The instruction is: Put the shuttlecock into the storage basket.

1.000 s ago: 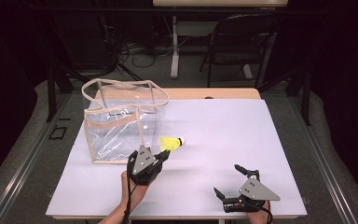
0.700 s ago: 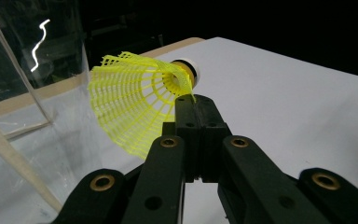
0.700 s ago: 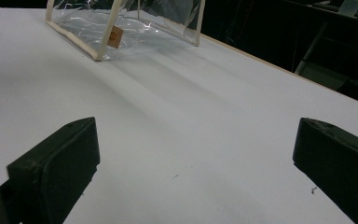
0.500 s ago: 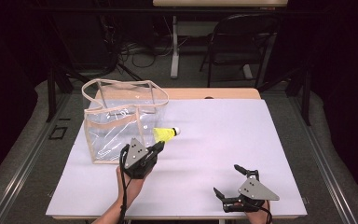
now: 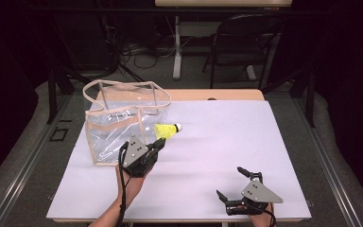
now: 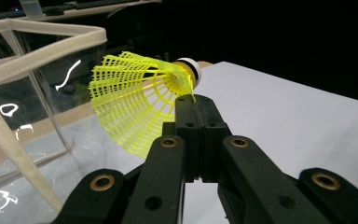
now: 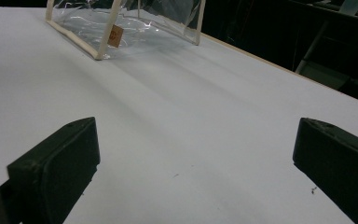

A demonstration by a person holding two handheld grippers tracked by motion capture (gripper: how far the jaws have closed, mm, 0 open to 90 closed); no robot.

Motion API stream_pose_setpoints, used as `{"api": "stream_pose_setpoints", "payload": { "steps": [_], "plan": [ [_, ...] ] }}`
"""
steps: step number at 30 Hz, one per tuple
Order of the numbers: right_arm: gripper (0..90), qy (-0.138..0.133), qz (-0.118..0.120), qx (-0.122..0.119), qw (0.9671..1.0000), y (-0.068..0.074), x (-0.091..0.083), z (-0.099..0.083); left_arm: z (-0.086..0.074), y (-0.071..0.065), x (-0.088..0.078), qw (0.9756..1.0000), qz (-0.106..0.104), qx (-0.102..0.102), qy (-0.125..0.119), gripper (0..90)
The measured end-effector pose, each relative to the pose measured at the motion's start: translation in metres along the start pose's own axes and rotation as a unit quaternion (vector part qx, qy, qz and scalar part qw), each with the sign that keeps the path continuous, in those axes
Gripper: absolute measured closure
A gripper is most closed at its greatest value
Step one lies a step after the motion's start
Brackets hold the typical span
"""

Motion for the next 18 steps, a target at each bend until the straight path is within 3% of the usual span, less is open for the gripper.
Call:
{"api": "stream_pose_setpoints", "payload": {
  "steps": [18],
  "plan": [
    [0.1,0.000,0.000,0.000,1.0000,0.000,0.000,0.000,0.015,0.014,-0.010,0.9999,-0.003,0.013,-0.007,89.9]
  ]
}}
Point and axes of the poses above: each handheld gripper's, and its own axes: x roughly forward along the jaws, z roughly out of its top, y roughly to its left, the point moved 1 cm from there along x, roughly forward along the jaws, and after that the axes turned 2 degrees about -y, right-handed, at the moved point
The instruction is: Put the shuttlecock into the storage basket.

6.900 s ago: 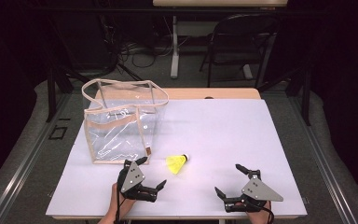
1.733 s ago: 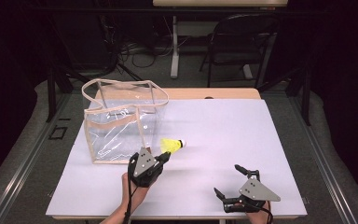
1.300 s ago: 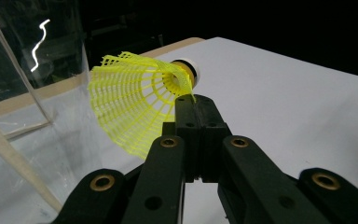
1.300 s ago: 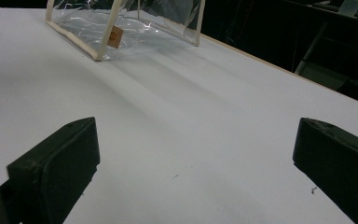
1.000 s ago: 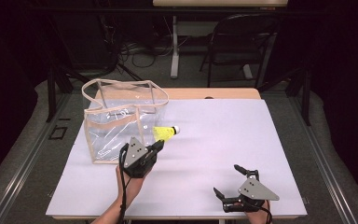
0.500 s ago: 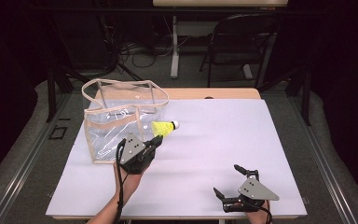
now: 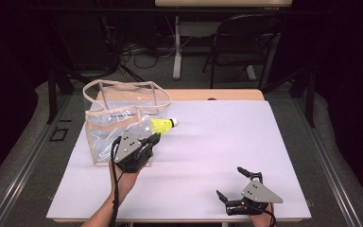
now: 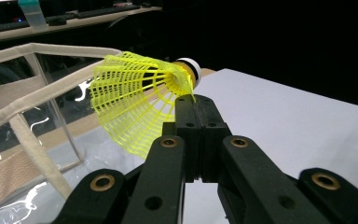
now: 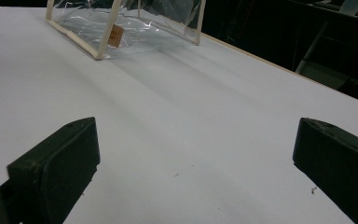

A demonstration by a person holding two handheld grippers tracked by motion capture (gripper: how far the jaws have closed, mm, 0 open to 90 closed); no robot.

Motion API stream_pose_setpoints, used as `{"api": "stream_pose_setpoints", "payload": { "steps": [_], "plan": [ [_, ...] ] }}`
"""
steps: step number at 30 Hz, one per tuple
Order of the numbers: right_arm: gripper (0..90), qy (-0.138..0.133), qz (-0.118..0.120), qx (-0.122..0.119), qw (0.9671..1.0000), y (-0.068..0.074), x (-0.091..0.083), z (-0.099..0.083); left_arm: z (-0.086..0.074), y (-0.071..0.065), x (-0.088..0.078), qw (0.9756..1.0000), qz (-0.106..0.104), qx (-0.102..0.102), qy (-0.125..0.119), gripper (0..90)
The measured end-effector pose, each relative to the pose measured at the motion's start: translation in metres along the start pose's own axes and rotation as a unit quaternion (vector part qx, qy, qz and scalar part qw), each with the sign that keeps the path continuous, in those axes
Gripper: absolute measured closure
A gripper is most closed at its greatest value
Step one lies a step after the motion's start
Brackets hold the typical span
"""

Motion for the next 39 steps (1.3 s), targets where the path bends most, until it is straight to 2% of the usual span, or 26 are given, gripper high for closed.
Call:
{"api": "stream_pose_setpoints", "payload": {
  "steps": [23,39],
  "plan": [
    [0.2,0.003,0.000,-0.002,1.0000,0.000,0.001,0.000,0.011,0.022,-0.017,0.9995,0.014,-0.003,-0.026,89.9],
    [0.2,0.005,0.000,0.000,1.0000,-0.001,0.002,-0.001,0.023,0.036,-0.021,0.9988,0.025,-0.009,-0.041,89.9]
  ]
}}
Point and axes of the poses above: each handheld gripper's, and its own axes: x roughly forward along the jaws, z roughly out of its top, y roughly to its left, the point moved 1 cm from there along x, roughly forward along the jaws, and after that the axes turned 2 degrees about -y, right-handed, at the moved point
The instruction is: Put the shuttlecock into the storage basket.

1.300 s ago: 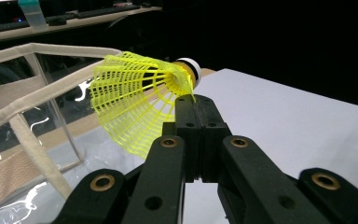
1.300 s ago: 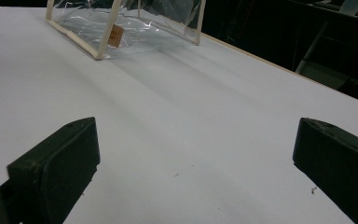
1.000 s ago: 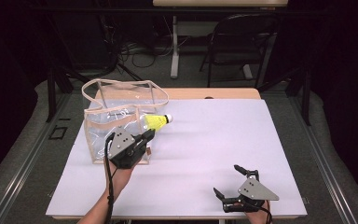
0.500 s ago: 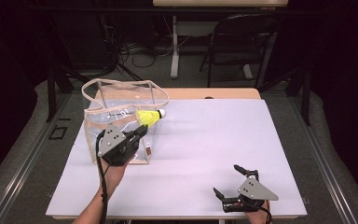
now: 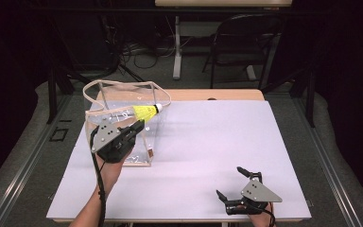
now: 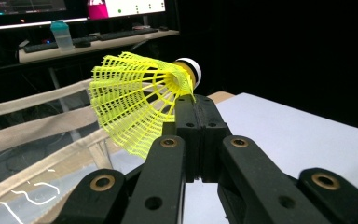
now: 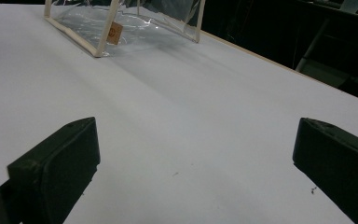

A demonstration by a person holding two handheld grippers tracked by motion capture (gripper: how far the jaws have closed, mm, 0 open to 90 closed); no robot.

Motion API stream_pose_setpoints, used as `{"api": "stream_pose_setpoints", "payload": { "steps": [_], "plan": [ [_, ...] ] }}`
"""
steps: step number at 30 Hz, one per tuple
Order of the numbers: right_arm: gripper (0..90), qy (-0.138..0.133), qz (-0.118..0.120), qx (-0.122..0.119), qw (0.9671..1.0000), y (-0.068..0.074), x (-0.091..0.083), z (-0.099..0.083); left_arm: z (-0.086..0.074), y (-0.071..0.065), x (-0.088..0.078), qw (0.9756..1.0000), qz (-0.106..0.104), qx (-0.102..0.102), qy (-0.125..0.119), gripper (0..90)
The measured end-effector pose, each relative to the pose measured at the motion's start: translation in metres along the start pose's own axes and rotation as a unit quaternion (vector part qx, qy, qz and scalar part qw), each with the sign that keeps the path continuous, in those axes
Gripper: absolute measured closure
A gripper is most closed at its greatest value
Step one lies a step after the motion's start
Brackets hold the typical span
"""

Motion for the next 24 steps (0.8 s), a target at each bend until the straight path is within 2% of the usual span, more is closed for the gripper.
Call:
{"api": "stream_pose_setpoints", "payload": {
  "steps": [2,15,24],
  "plan": [
    [0.2,0.000,0.000,0.000,1.0000,0.000,0.000,0.000,0.002,0.002,0.000,1.0000,0.002,-0.005,-0.006,89.9],
    [0.2,-0.001,0.003,0.000,1.0000,0.001,0.001,0.001,0.014,0.009,-0.001,0.9998,0.015,0.013,-0.007,89.9],
    [0.2,-0.002,0.002,-0.001,1.0000,0.001,0.001,0.001,0.021,0.018,-0.001,0.9994,0.028,0.018,-0.010,89.9]
  ]
}}
Point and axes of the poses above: each handheld gripper's, and its own axes: x roughly forward along the jaws, z roughly out of its top, y roughly to its left, the point moved 1 cm from there along x, roughly forward along the jaws, and after that the axes turned 2 degrees about -y, right-handed, at the moved point
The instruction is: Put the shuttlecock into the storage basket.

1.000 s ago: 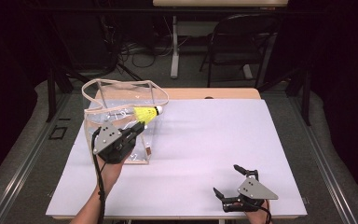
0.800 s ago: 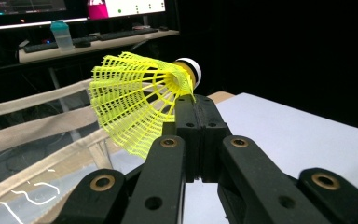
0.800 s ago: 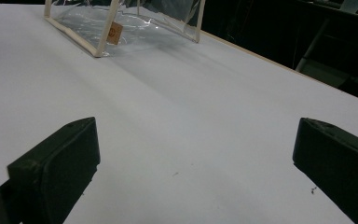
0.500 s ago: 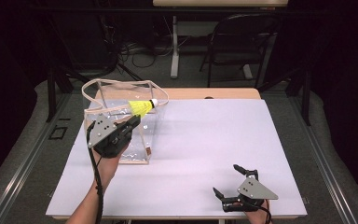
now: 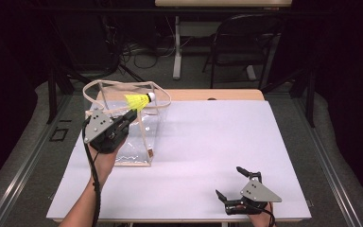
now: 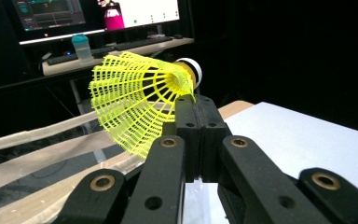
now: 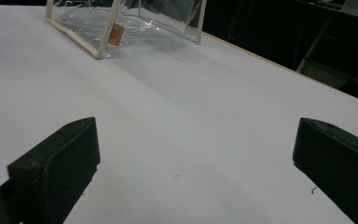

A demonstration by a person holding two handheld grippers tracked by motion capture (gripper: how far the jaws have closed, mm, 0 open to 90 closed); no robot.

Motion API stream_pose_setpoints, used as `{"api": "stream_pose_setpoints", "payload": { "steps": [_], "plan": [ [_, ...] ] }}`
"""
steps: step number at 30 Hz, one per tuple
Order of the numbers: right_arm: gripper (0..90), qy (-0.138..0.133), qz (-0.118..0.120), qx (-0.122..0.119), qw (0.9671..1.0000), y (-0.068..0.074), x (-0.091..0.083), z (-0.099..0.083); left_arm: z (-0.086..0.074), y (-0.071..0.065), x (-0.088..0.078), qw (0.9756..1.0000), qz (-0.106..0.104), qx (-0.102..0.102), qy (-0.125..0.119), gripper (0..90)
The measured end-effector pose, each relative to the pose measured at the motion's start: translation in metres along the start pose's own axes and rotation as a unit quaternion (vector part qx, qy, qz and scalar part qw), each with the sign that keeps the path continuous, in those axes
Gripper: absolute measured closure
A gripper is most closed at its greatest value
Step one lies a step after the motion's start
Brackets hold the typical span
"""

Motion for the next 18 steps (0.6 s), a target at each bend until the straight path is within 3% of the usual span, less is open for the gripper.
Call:
{"api": "stream_pose_setpoints", "payload": {
  "steps": [18],
  "plan": [
    [0.2,-0.001,-0.001,-0.001,1.0000,0.000,0.000,0.000,0.011,0.016,0.002,0.9998,0.016,0.006,-0.005,89.9]
  ]
}}
Point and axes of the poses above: each handheld gripper's, and its own axes: x roughly forward along the jaws, z roughly out of its top, y roughly to its left, the point moved 1 cm from there along x, roughly forward along the jaws, and after that the axes turned 2 degrees about -y, right-handed, at the moved point
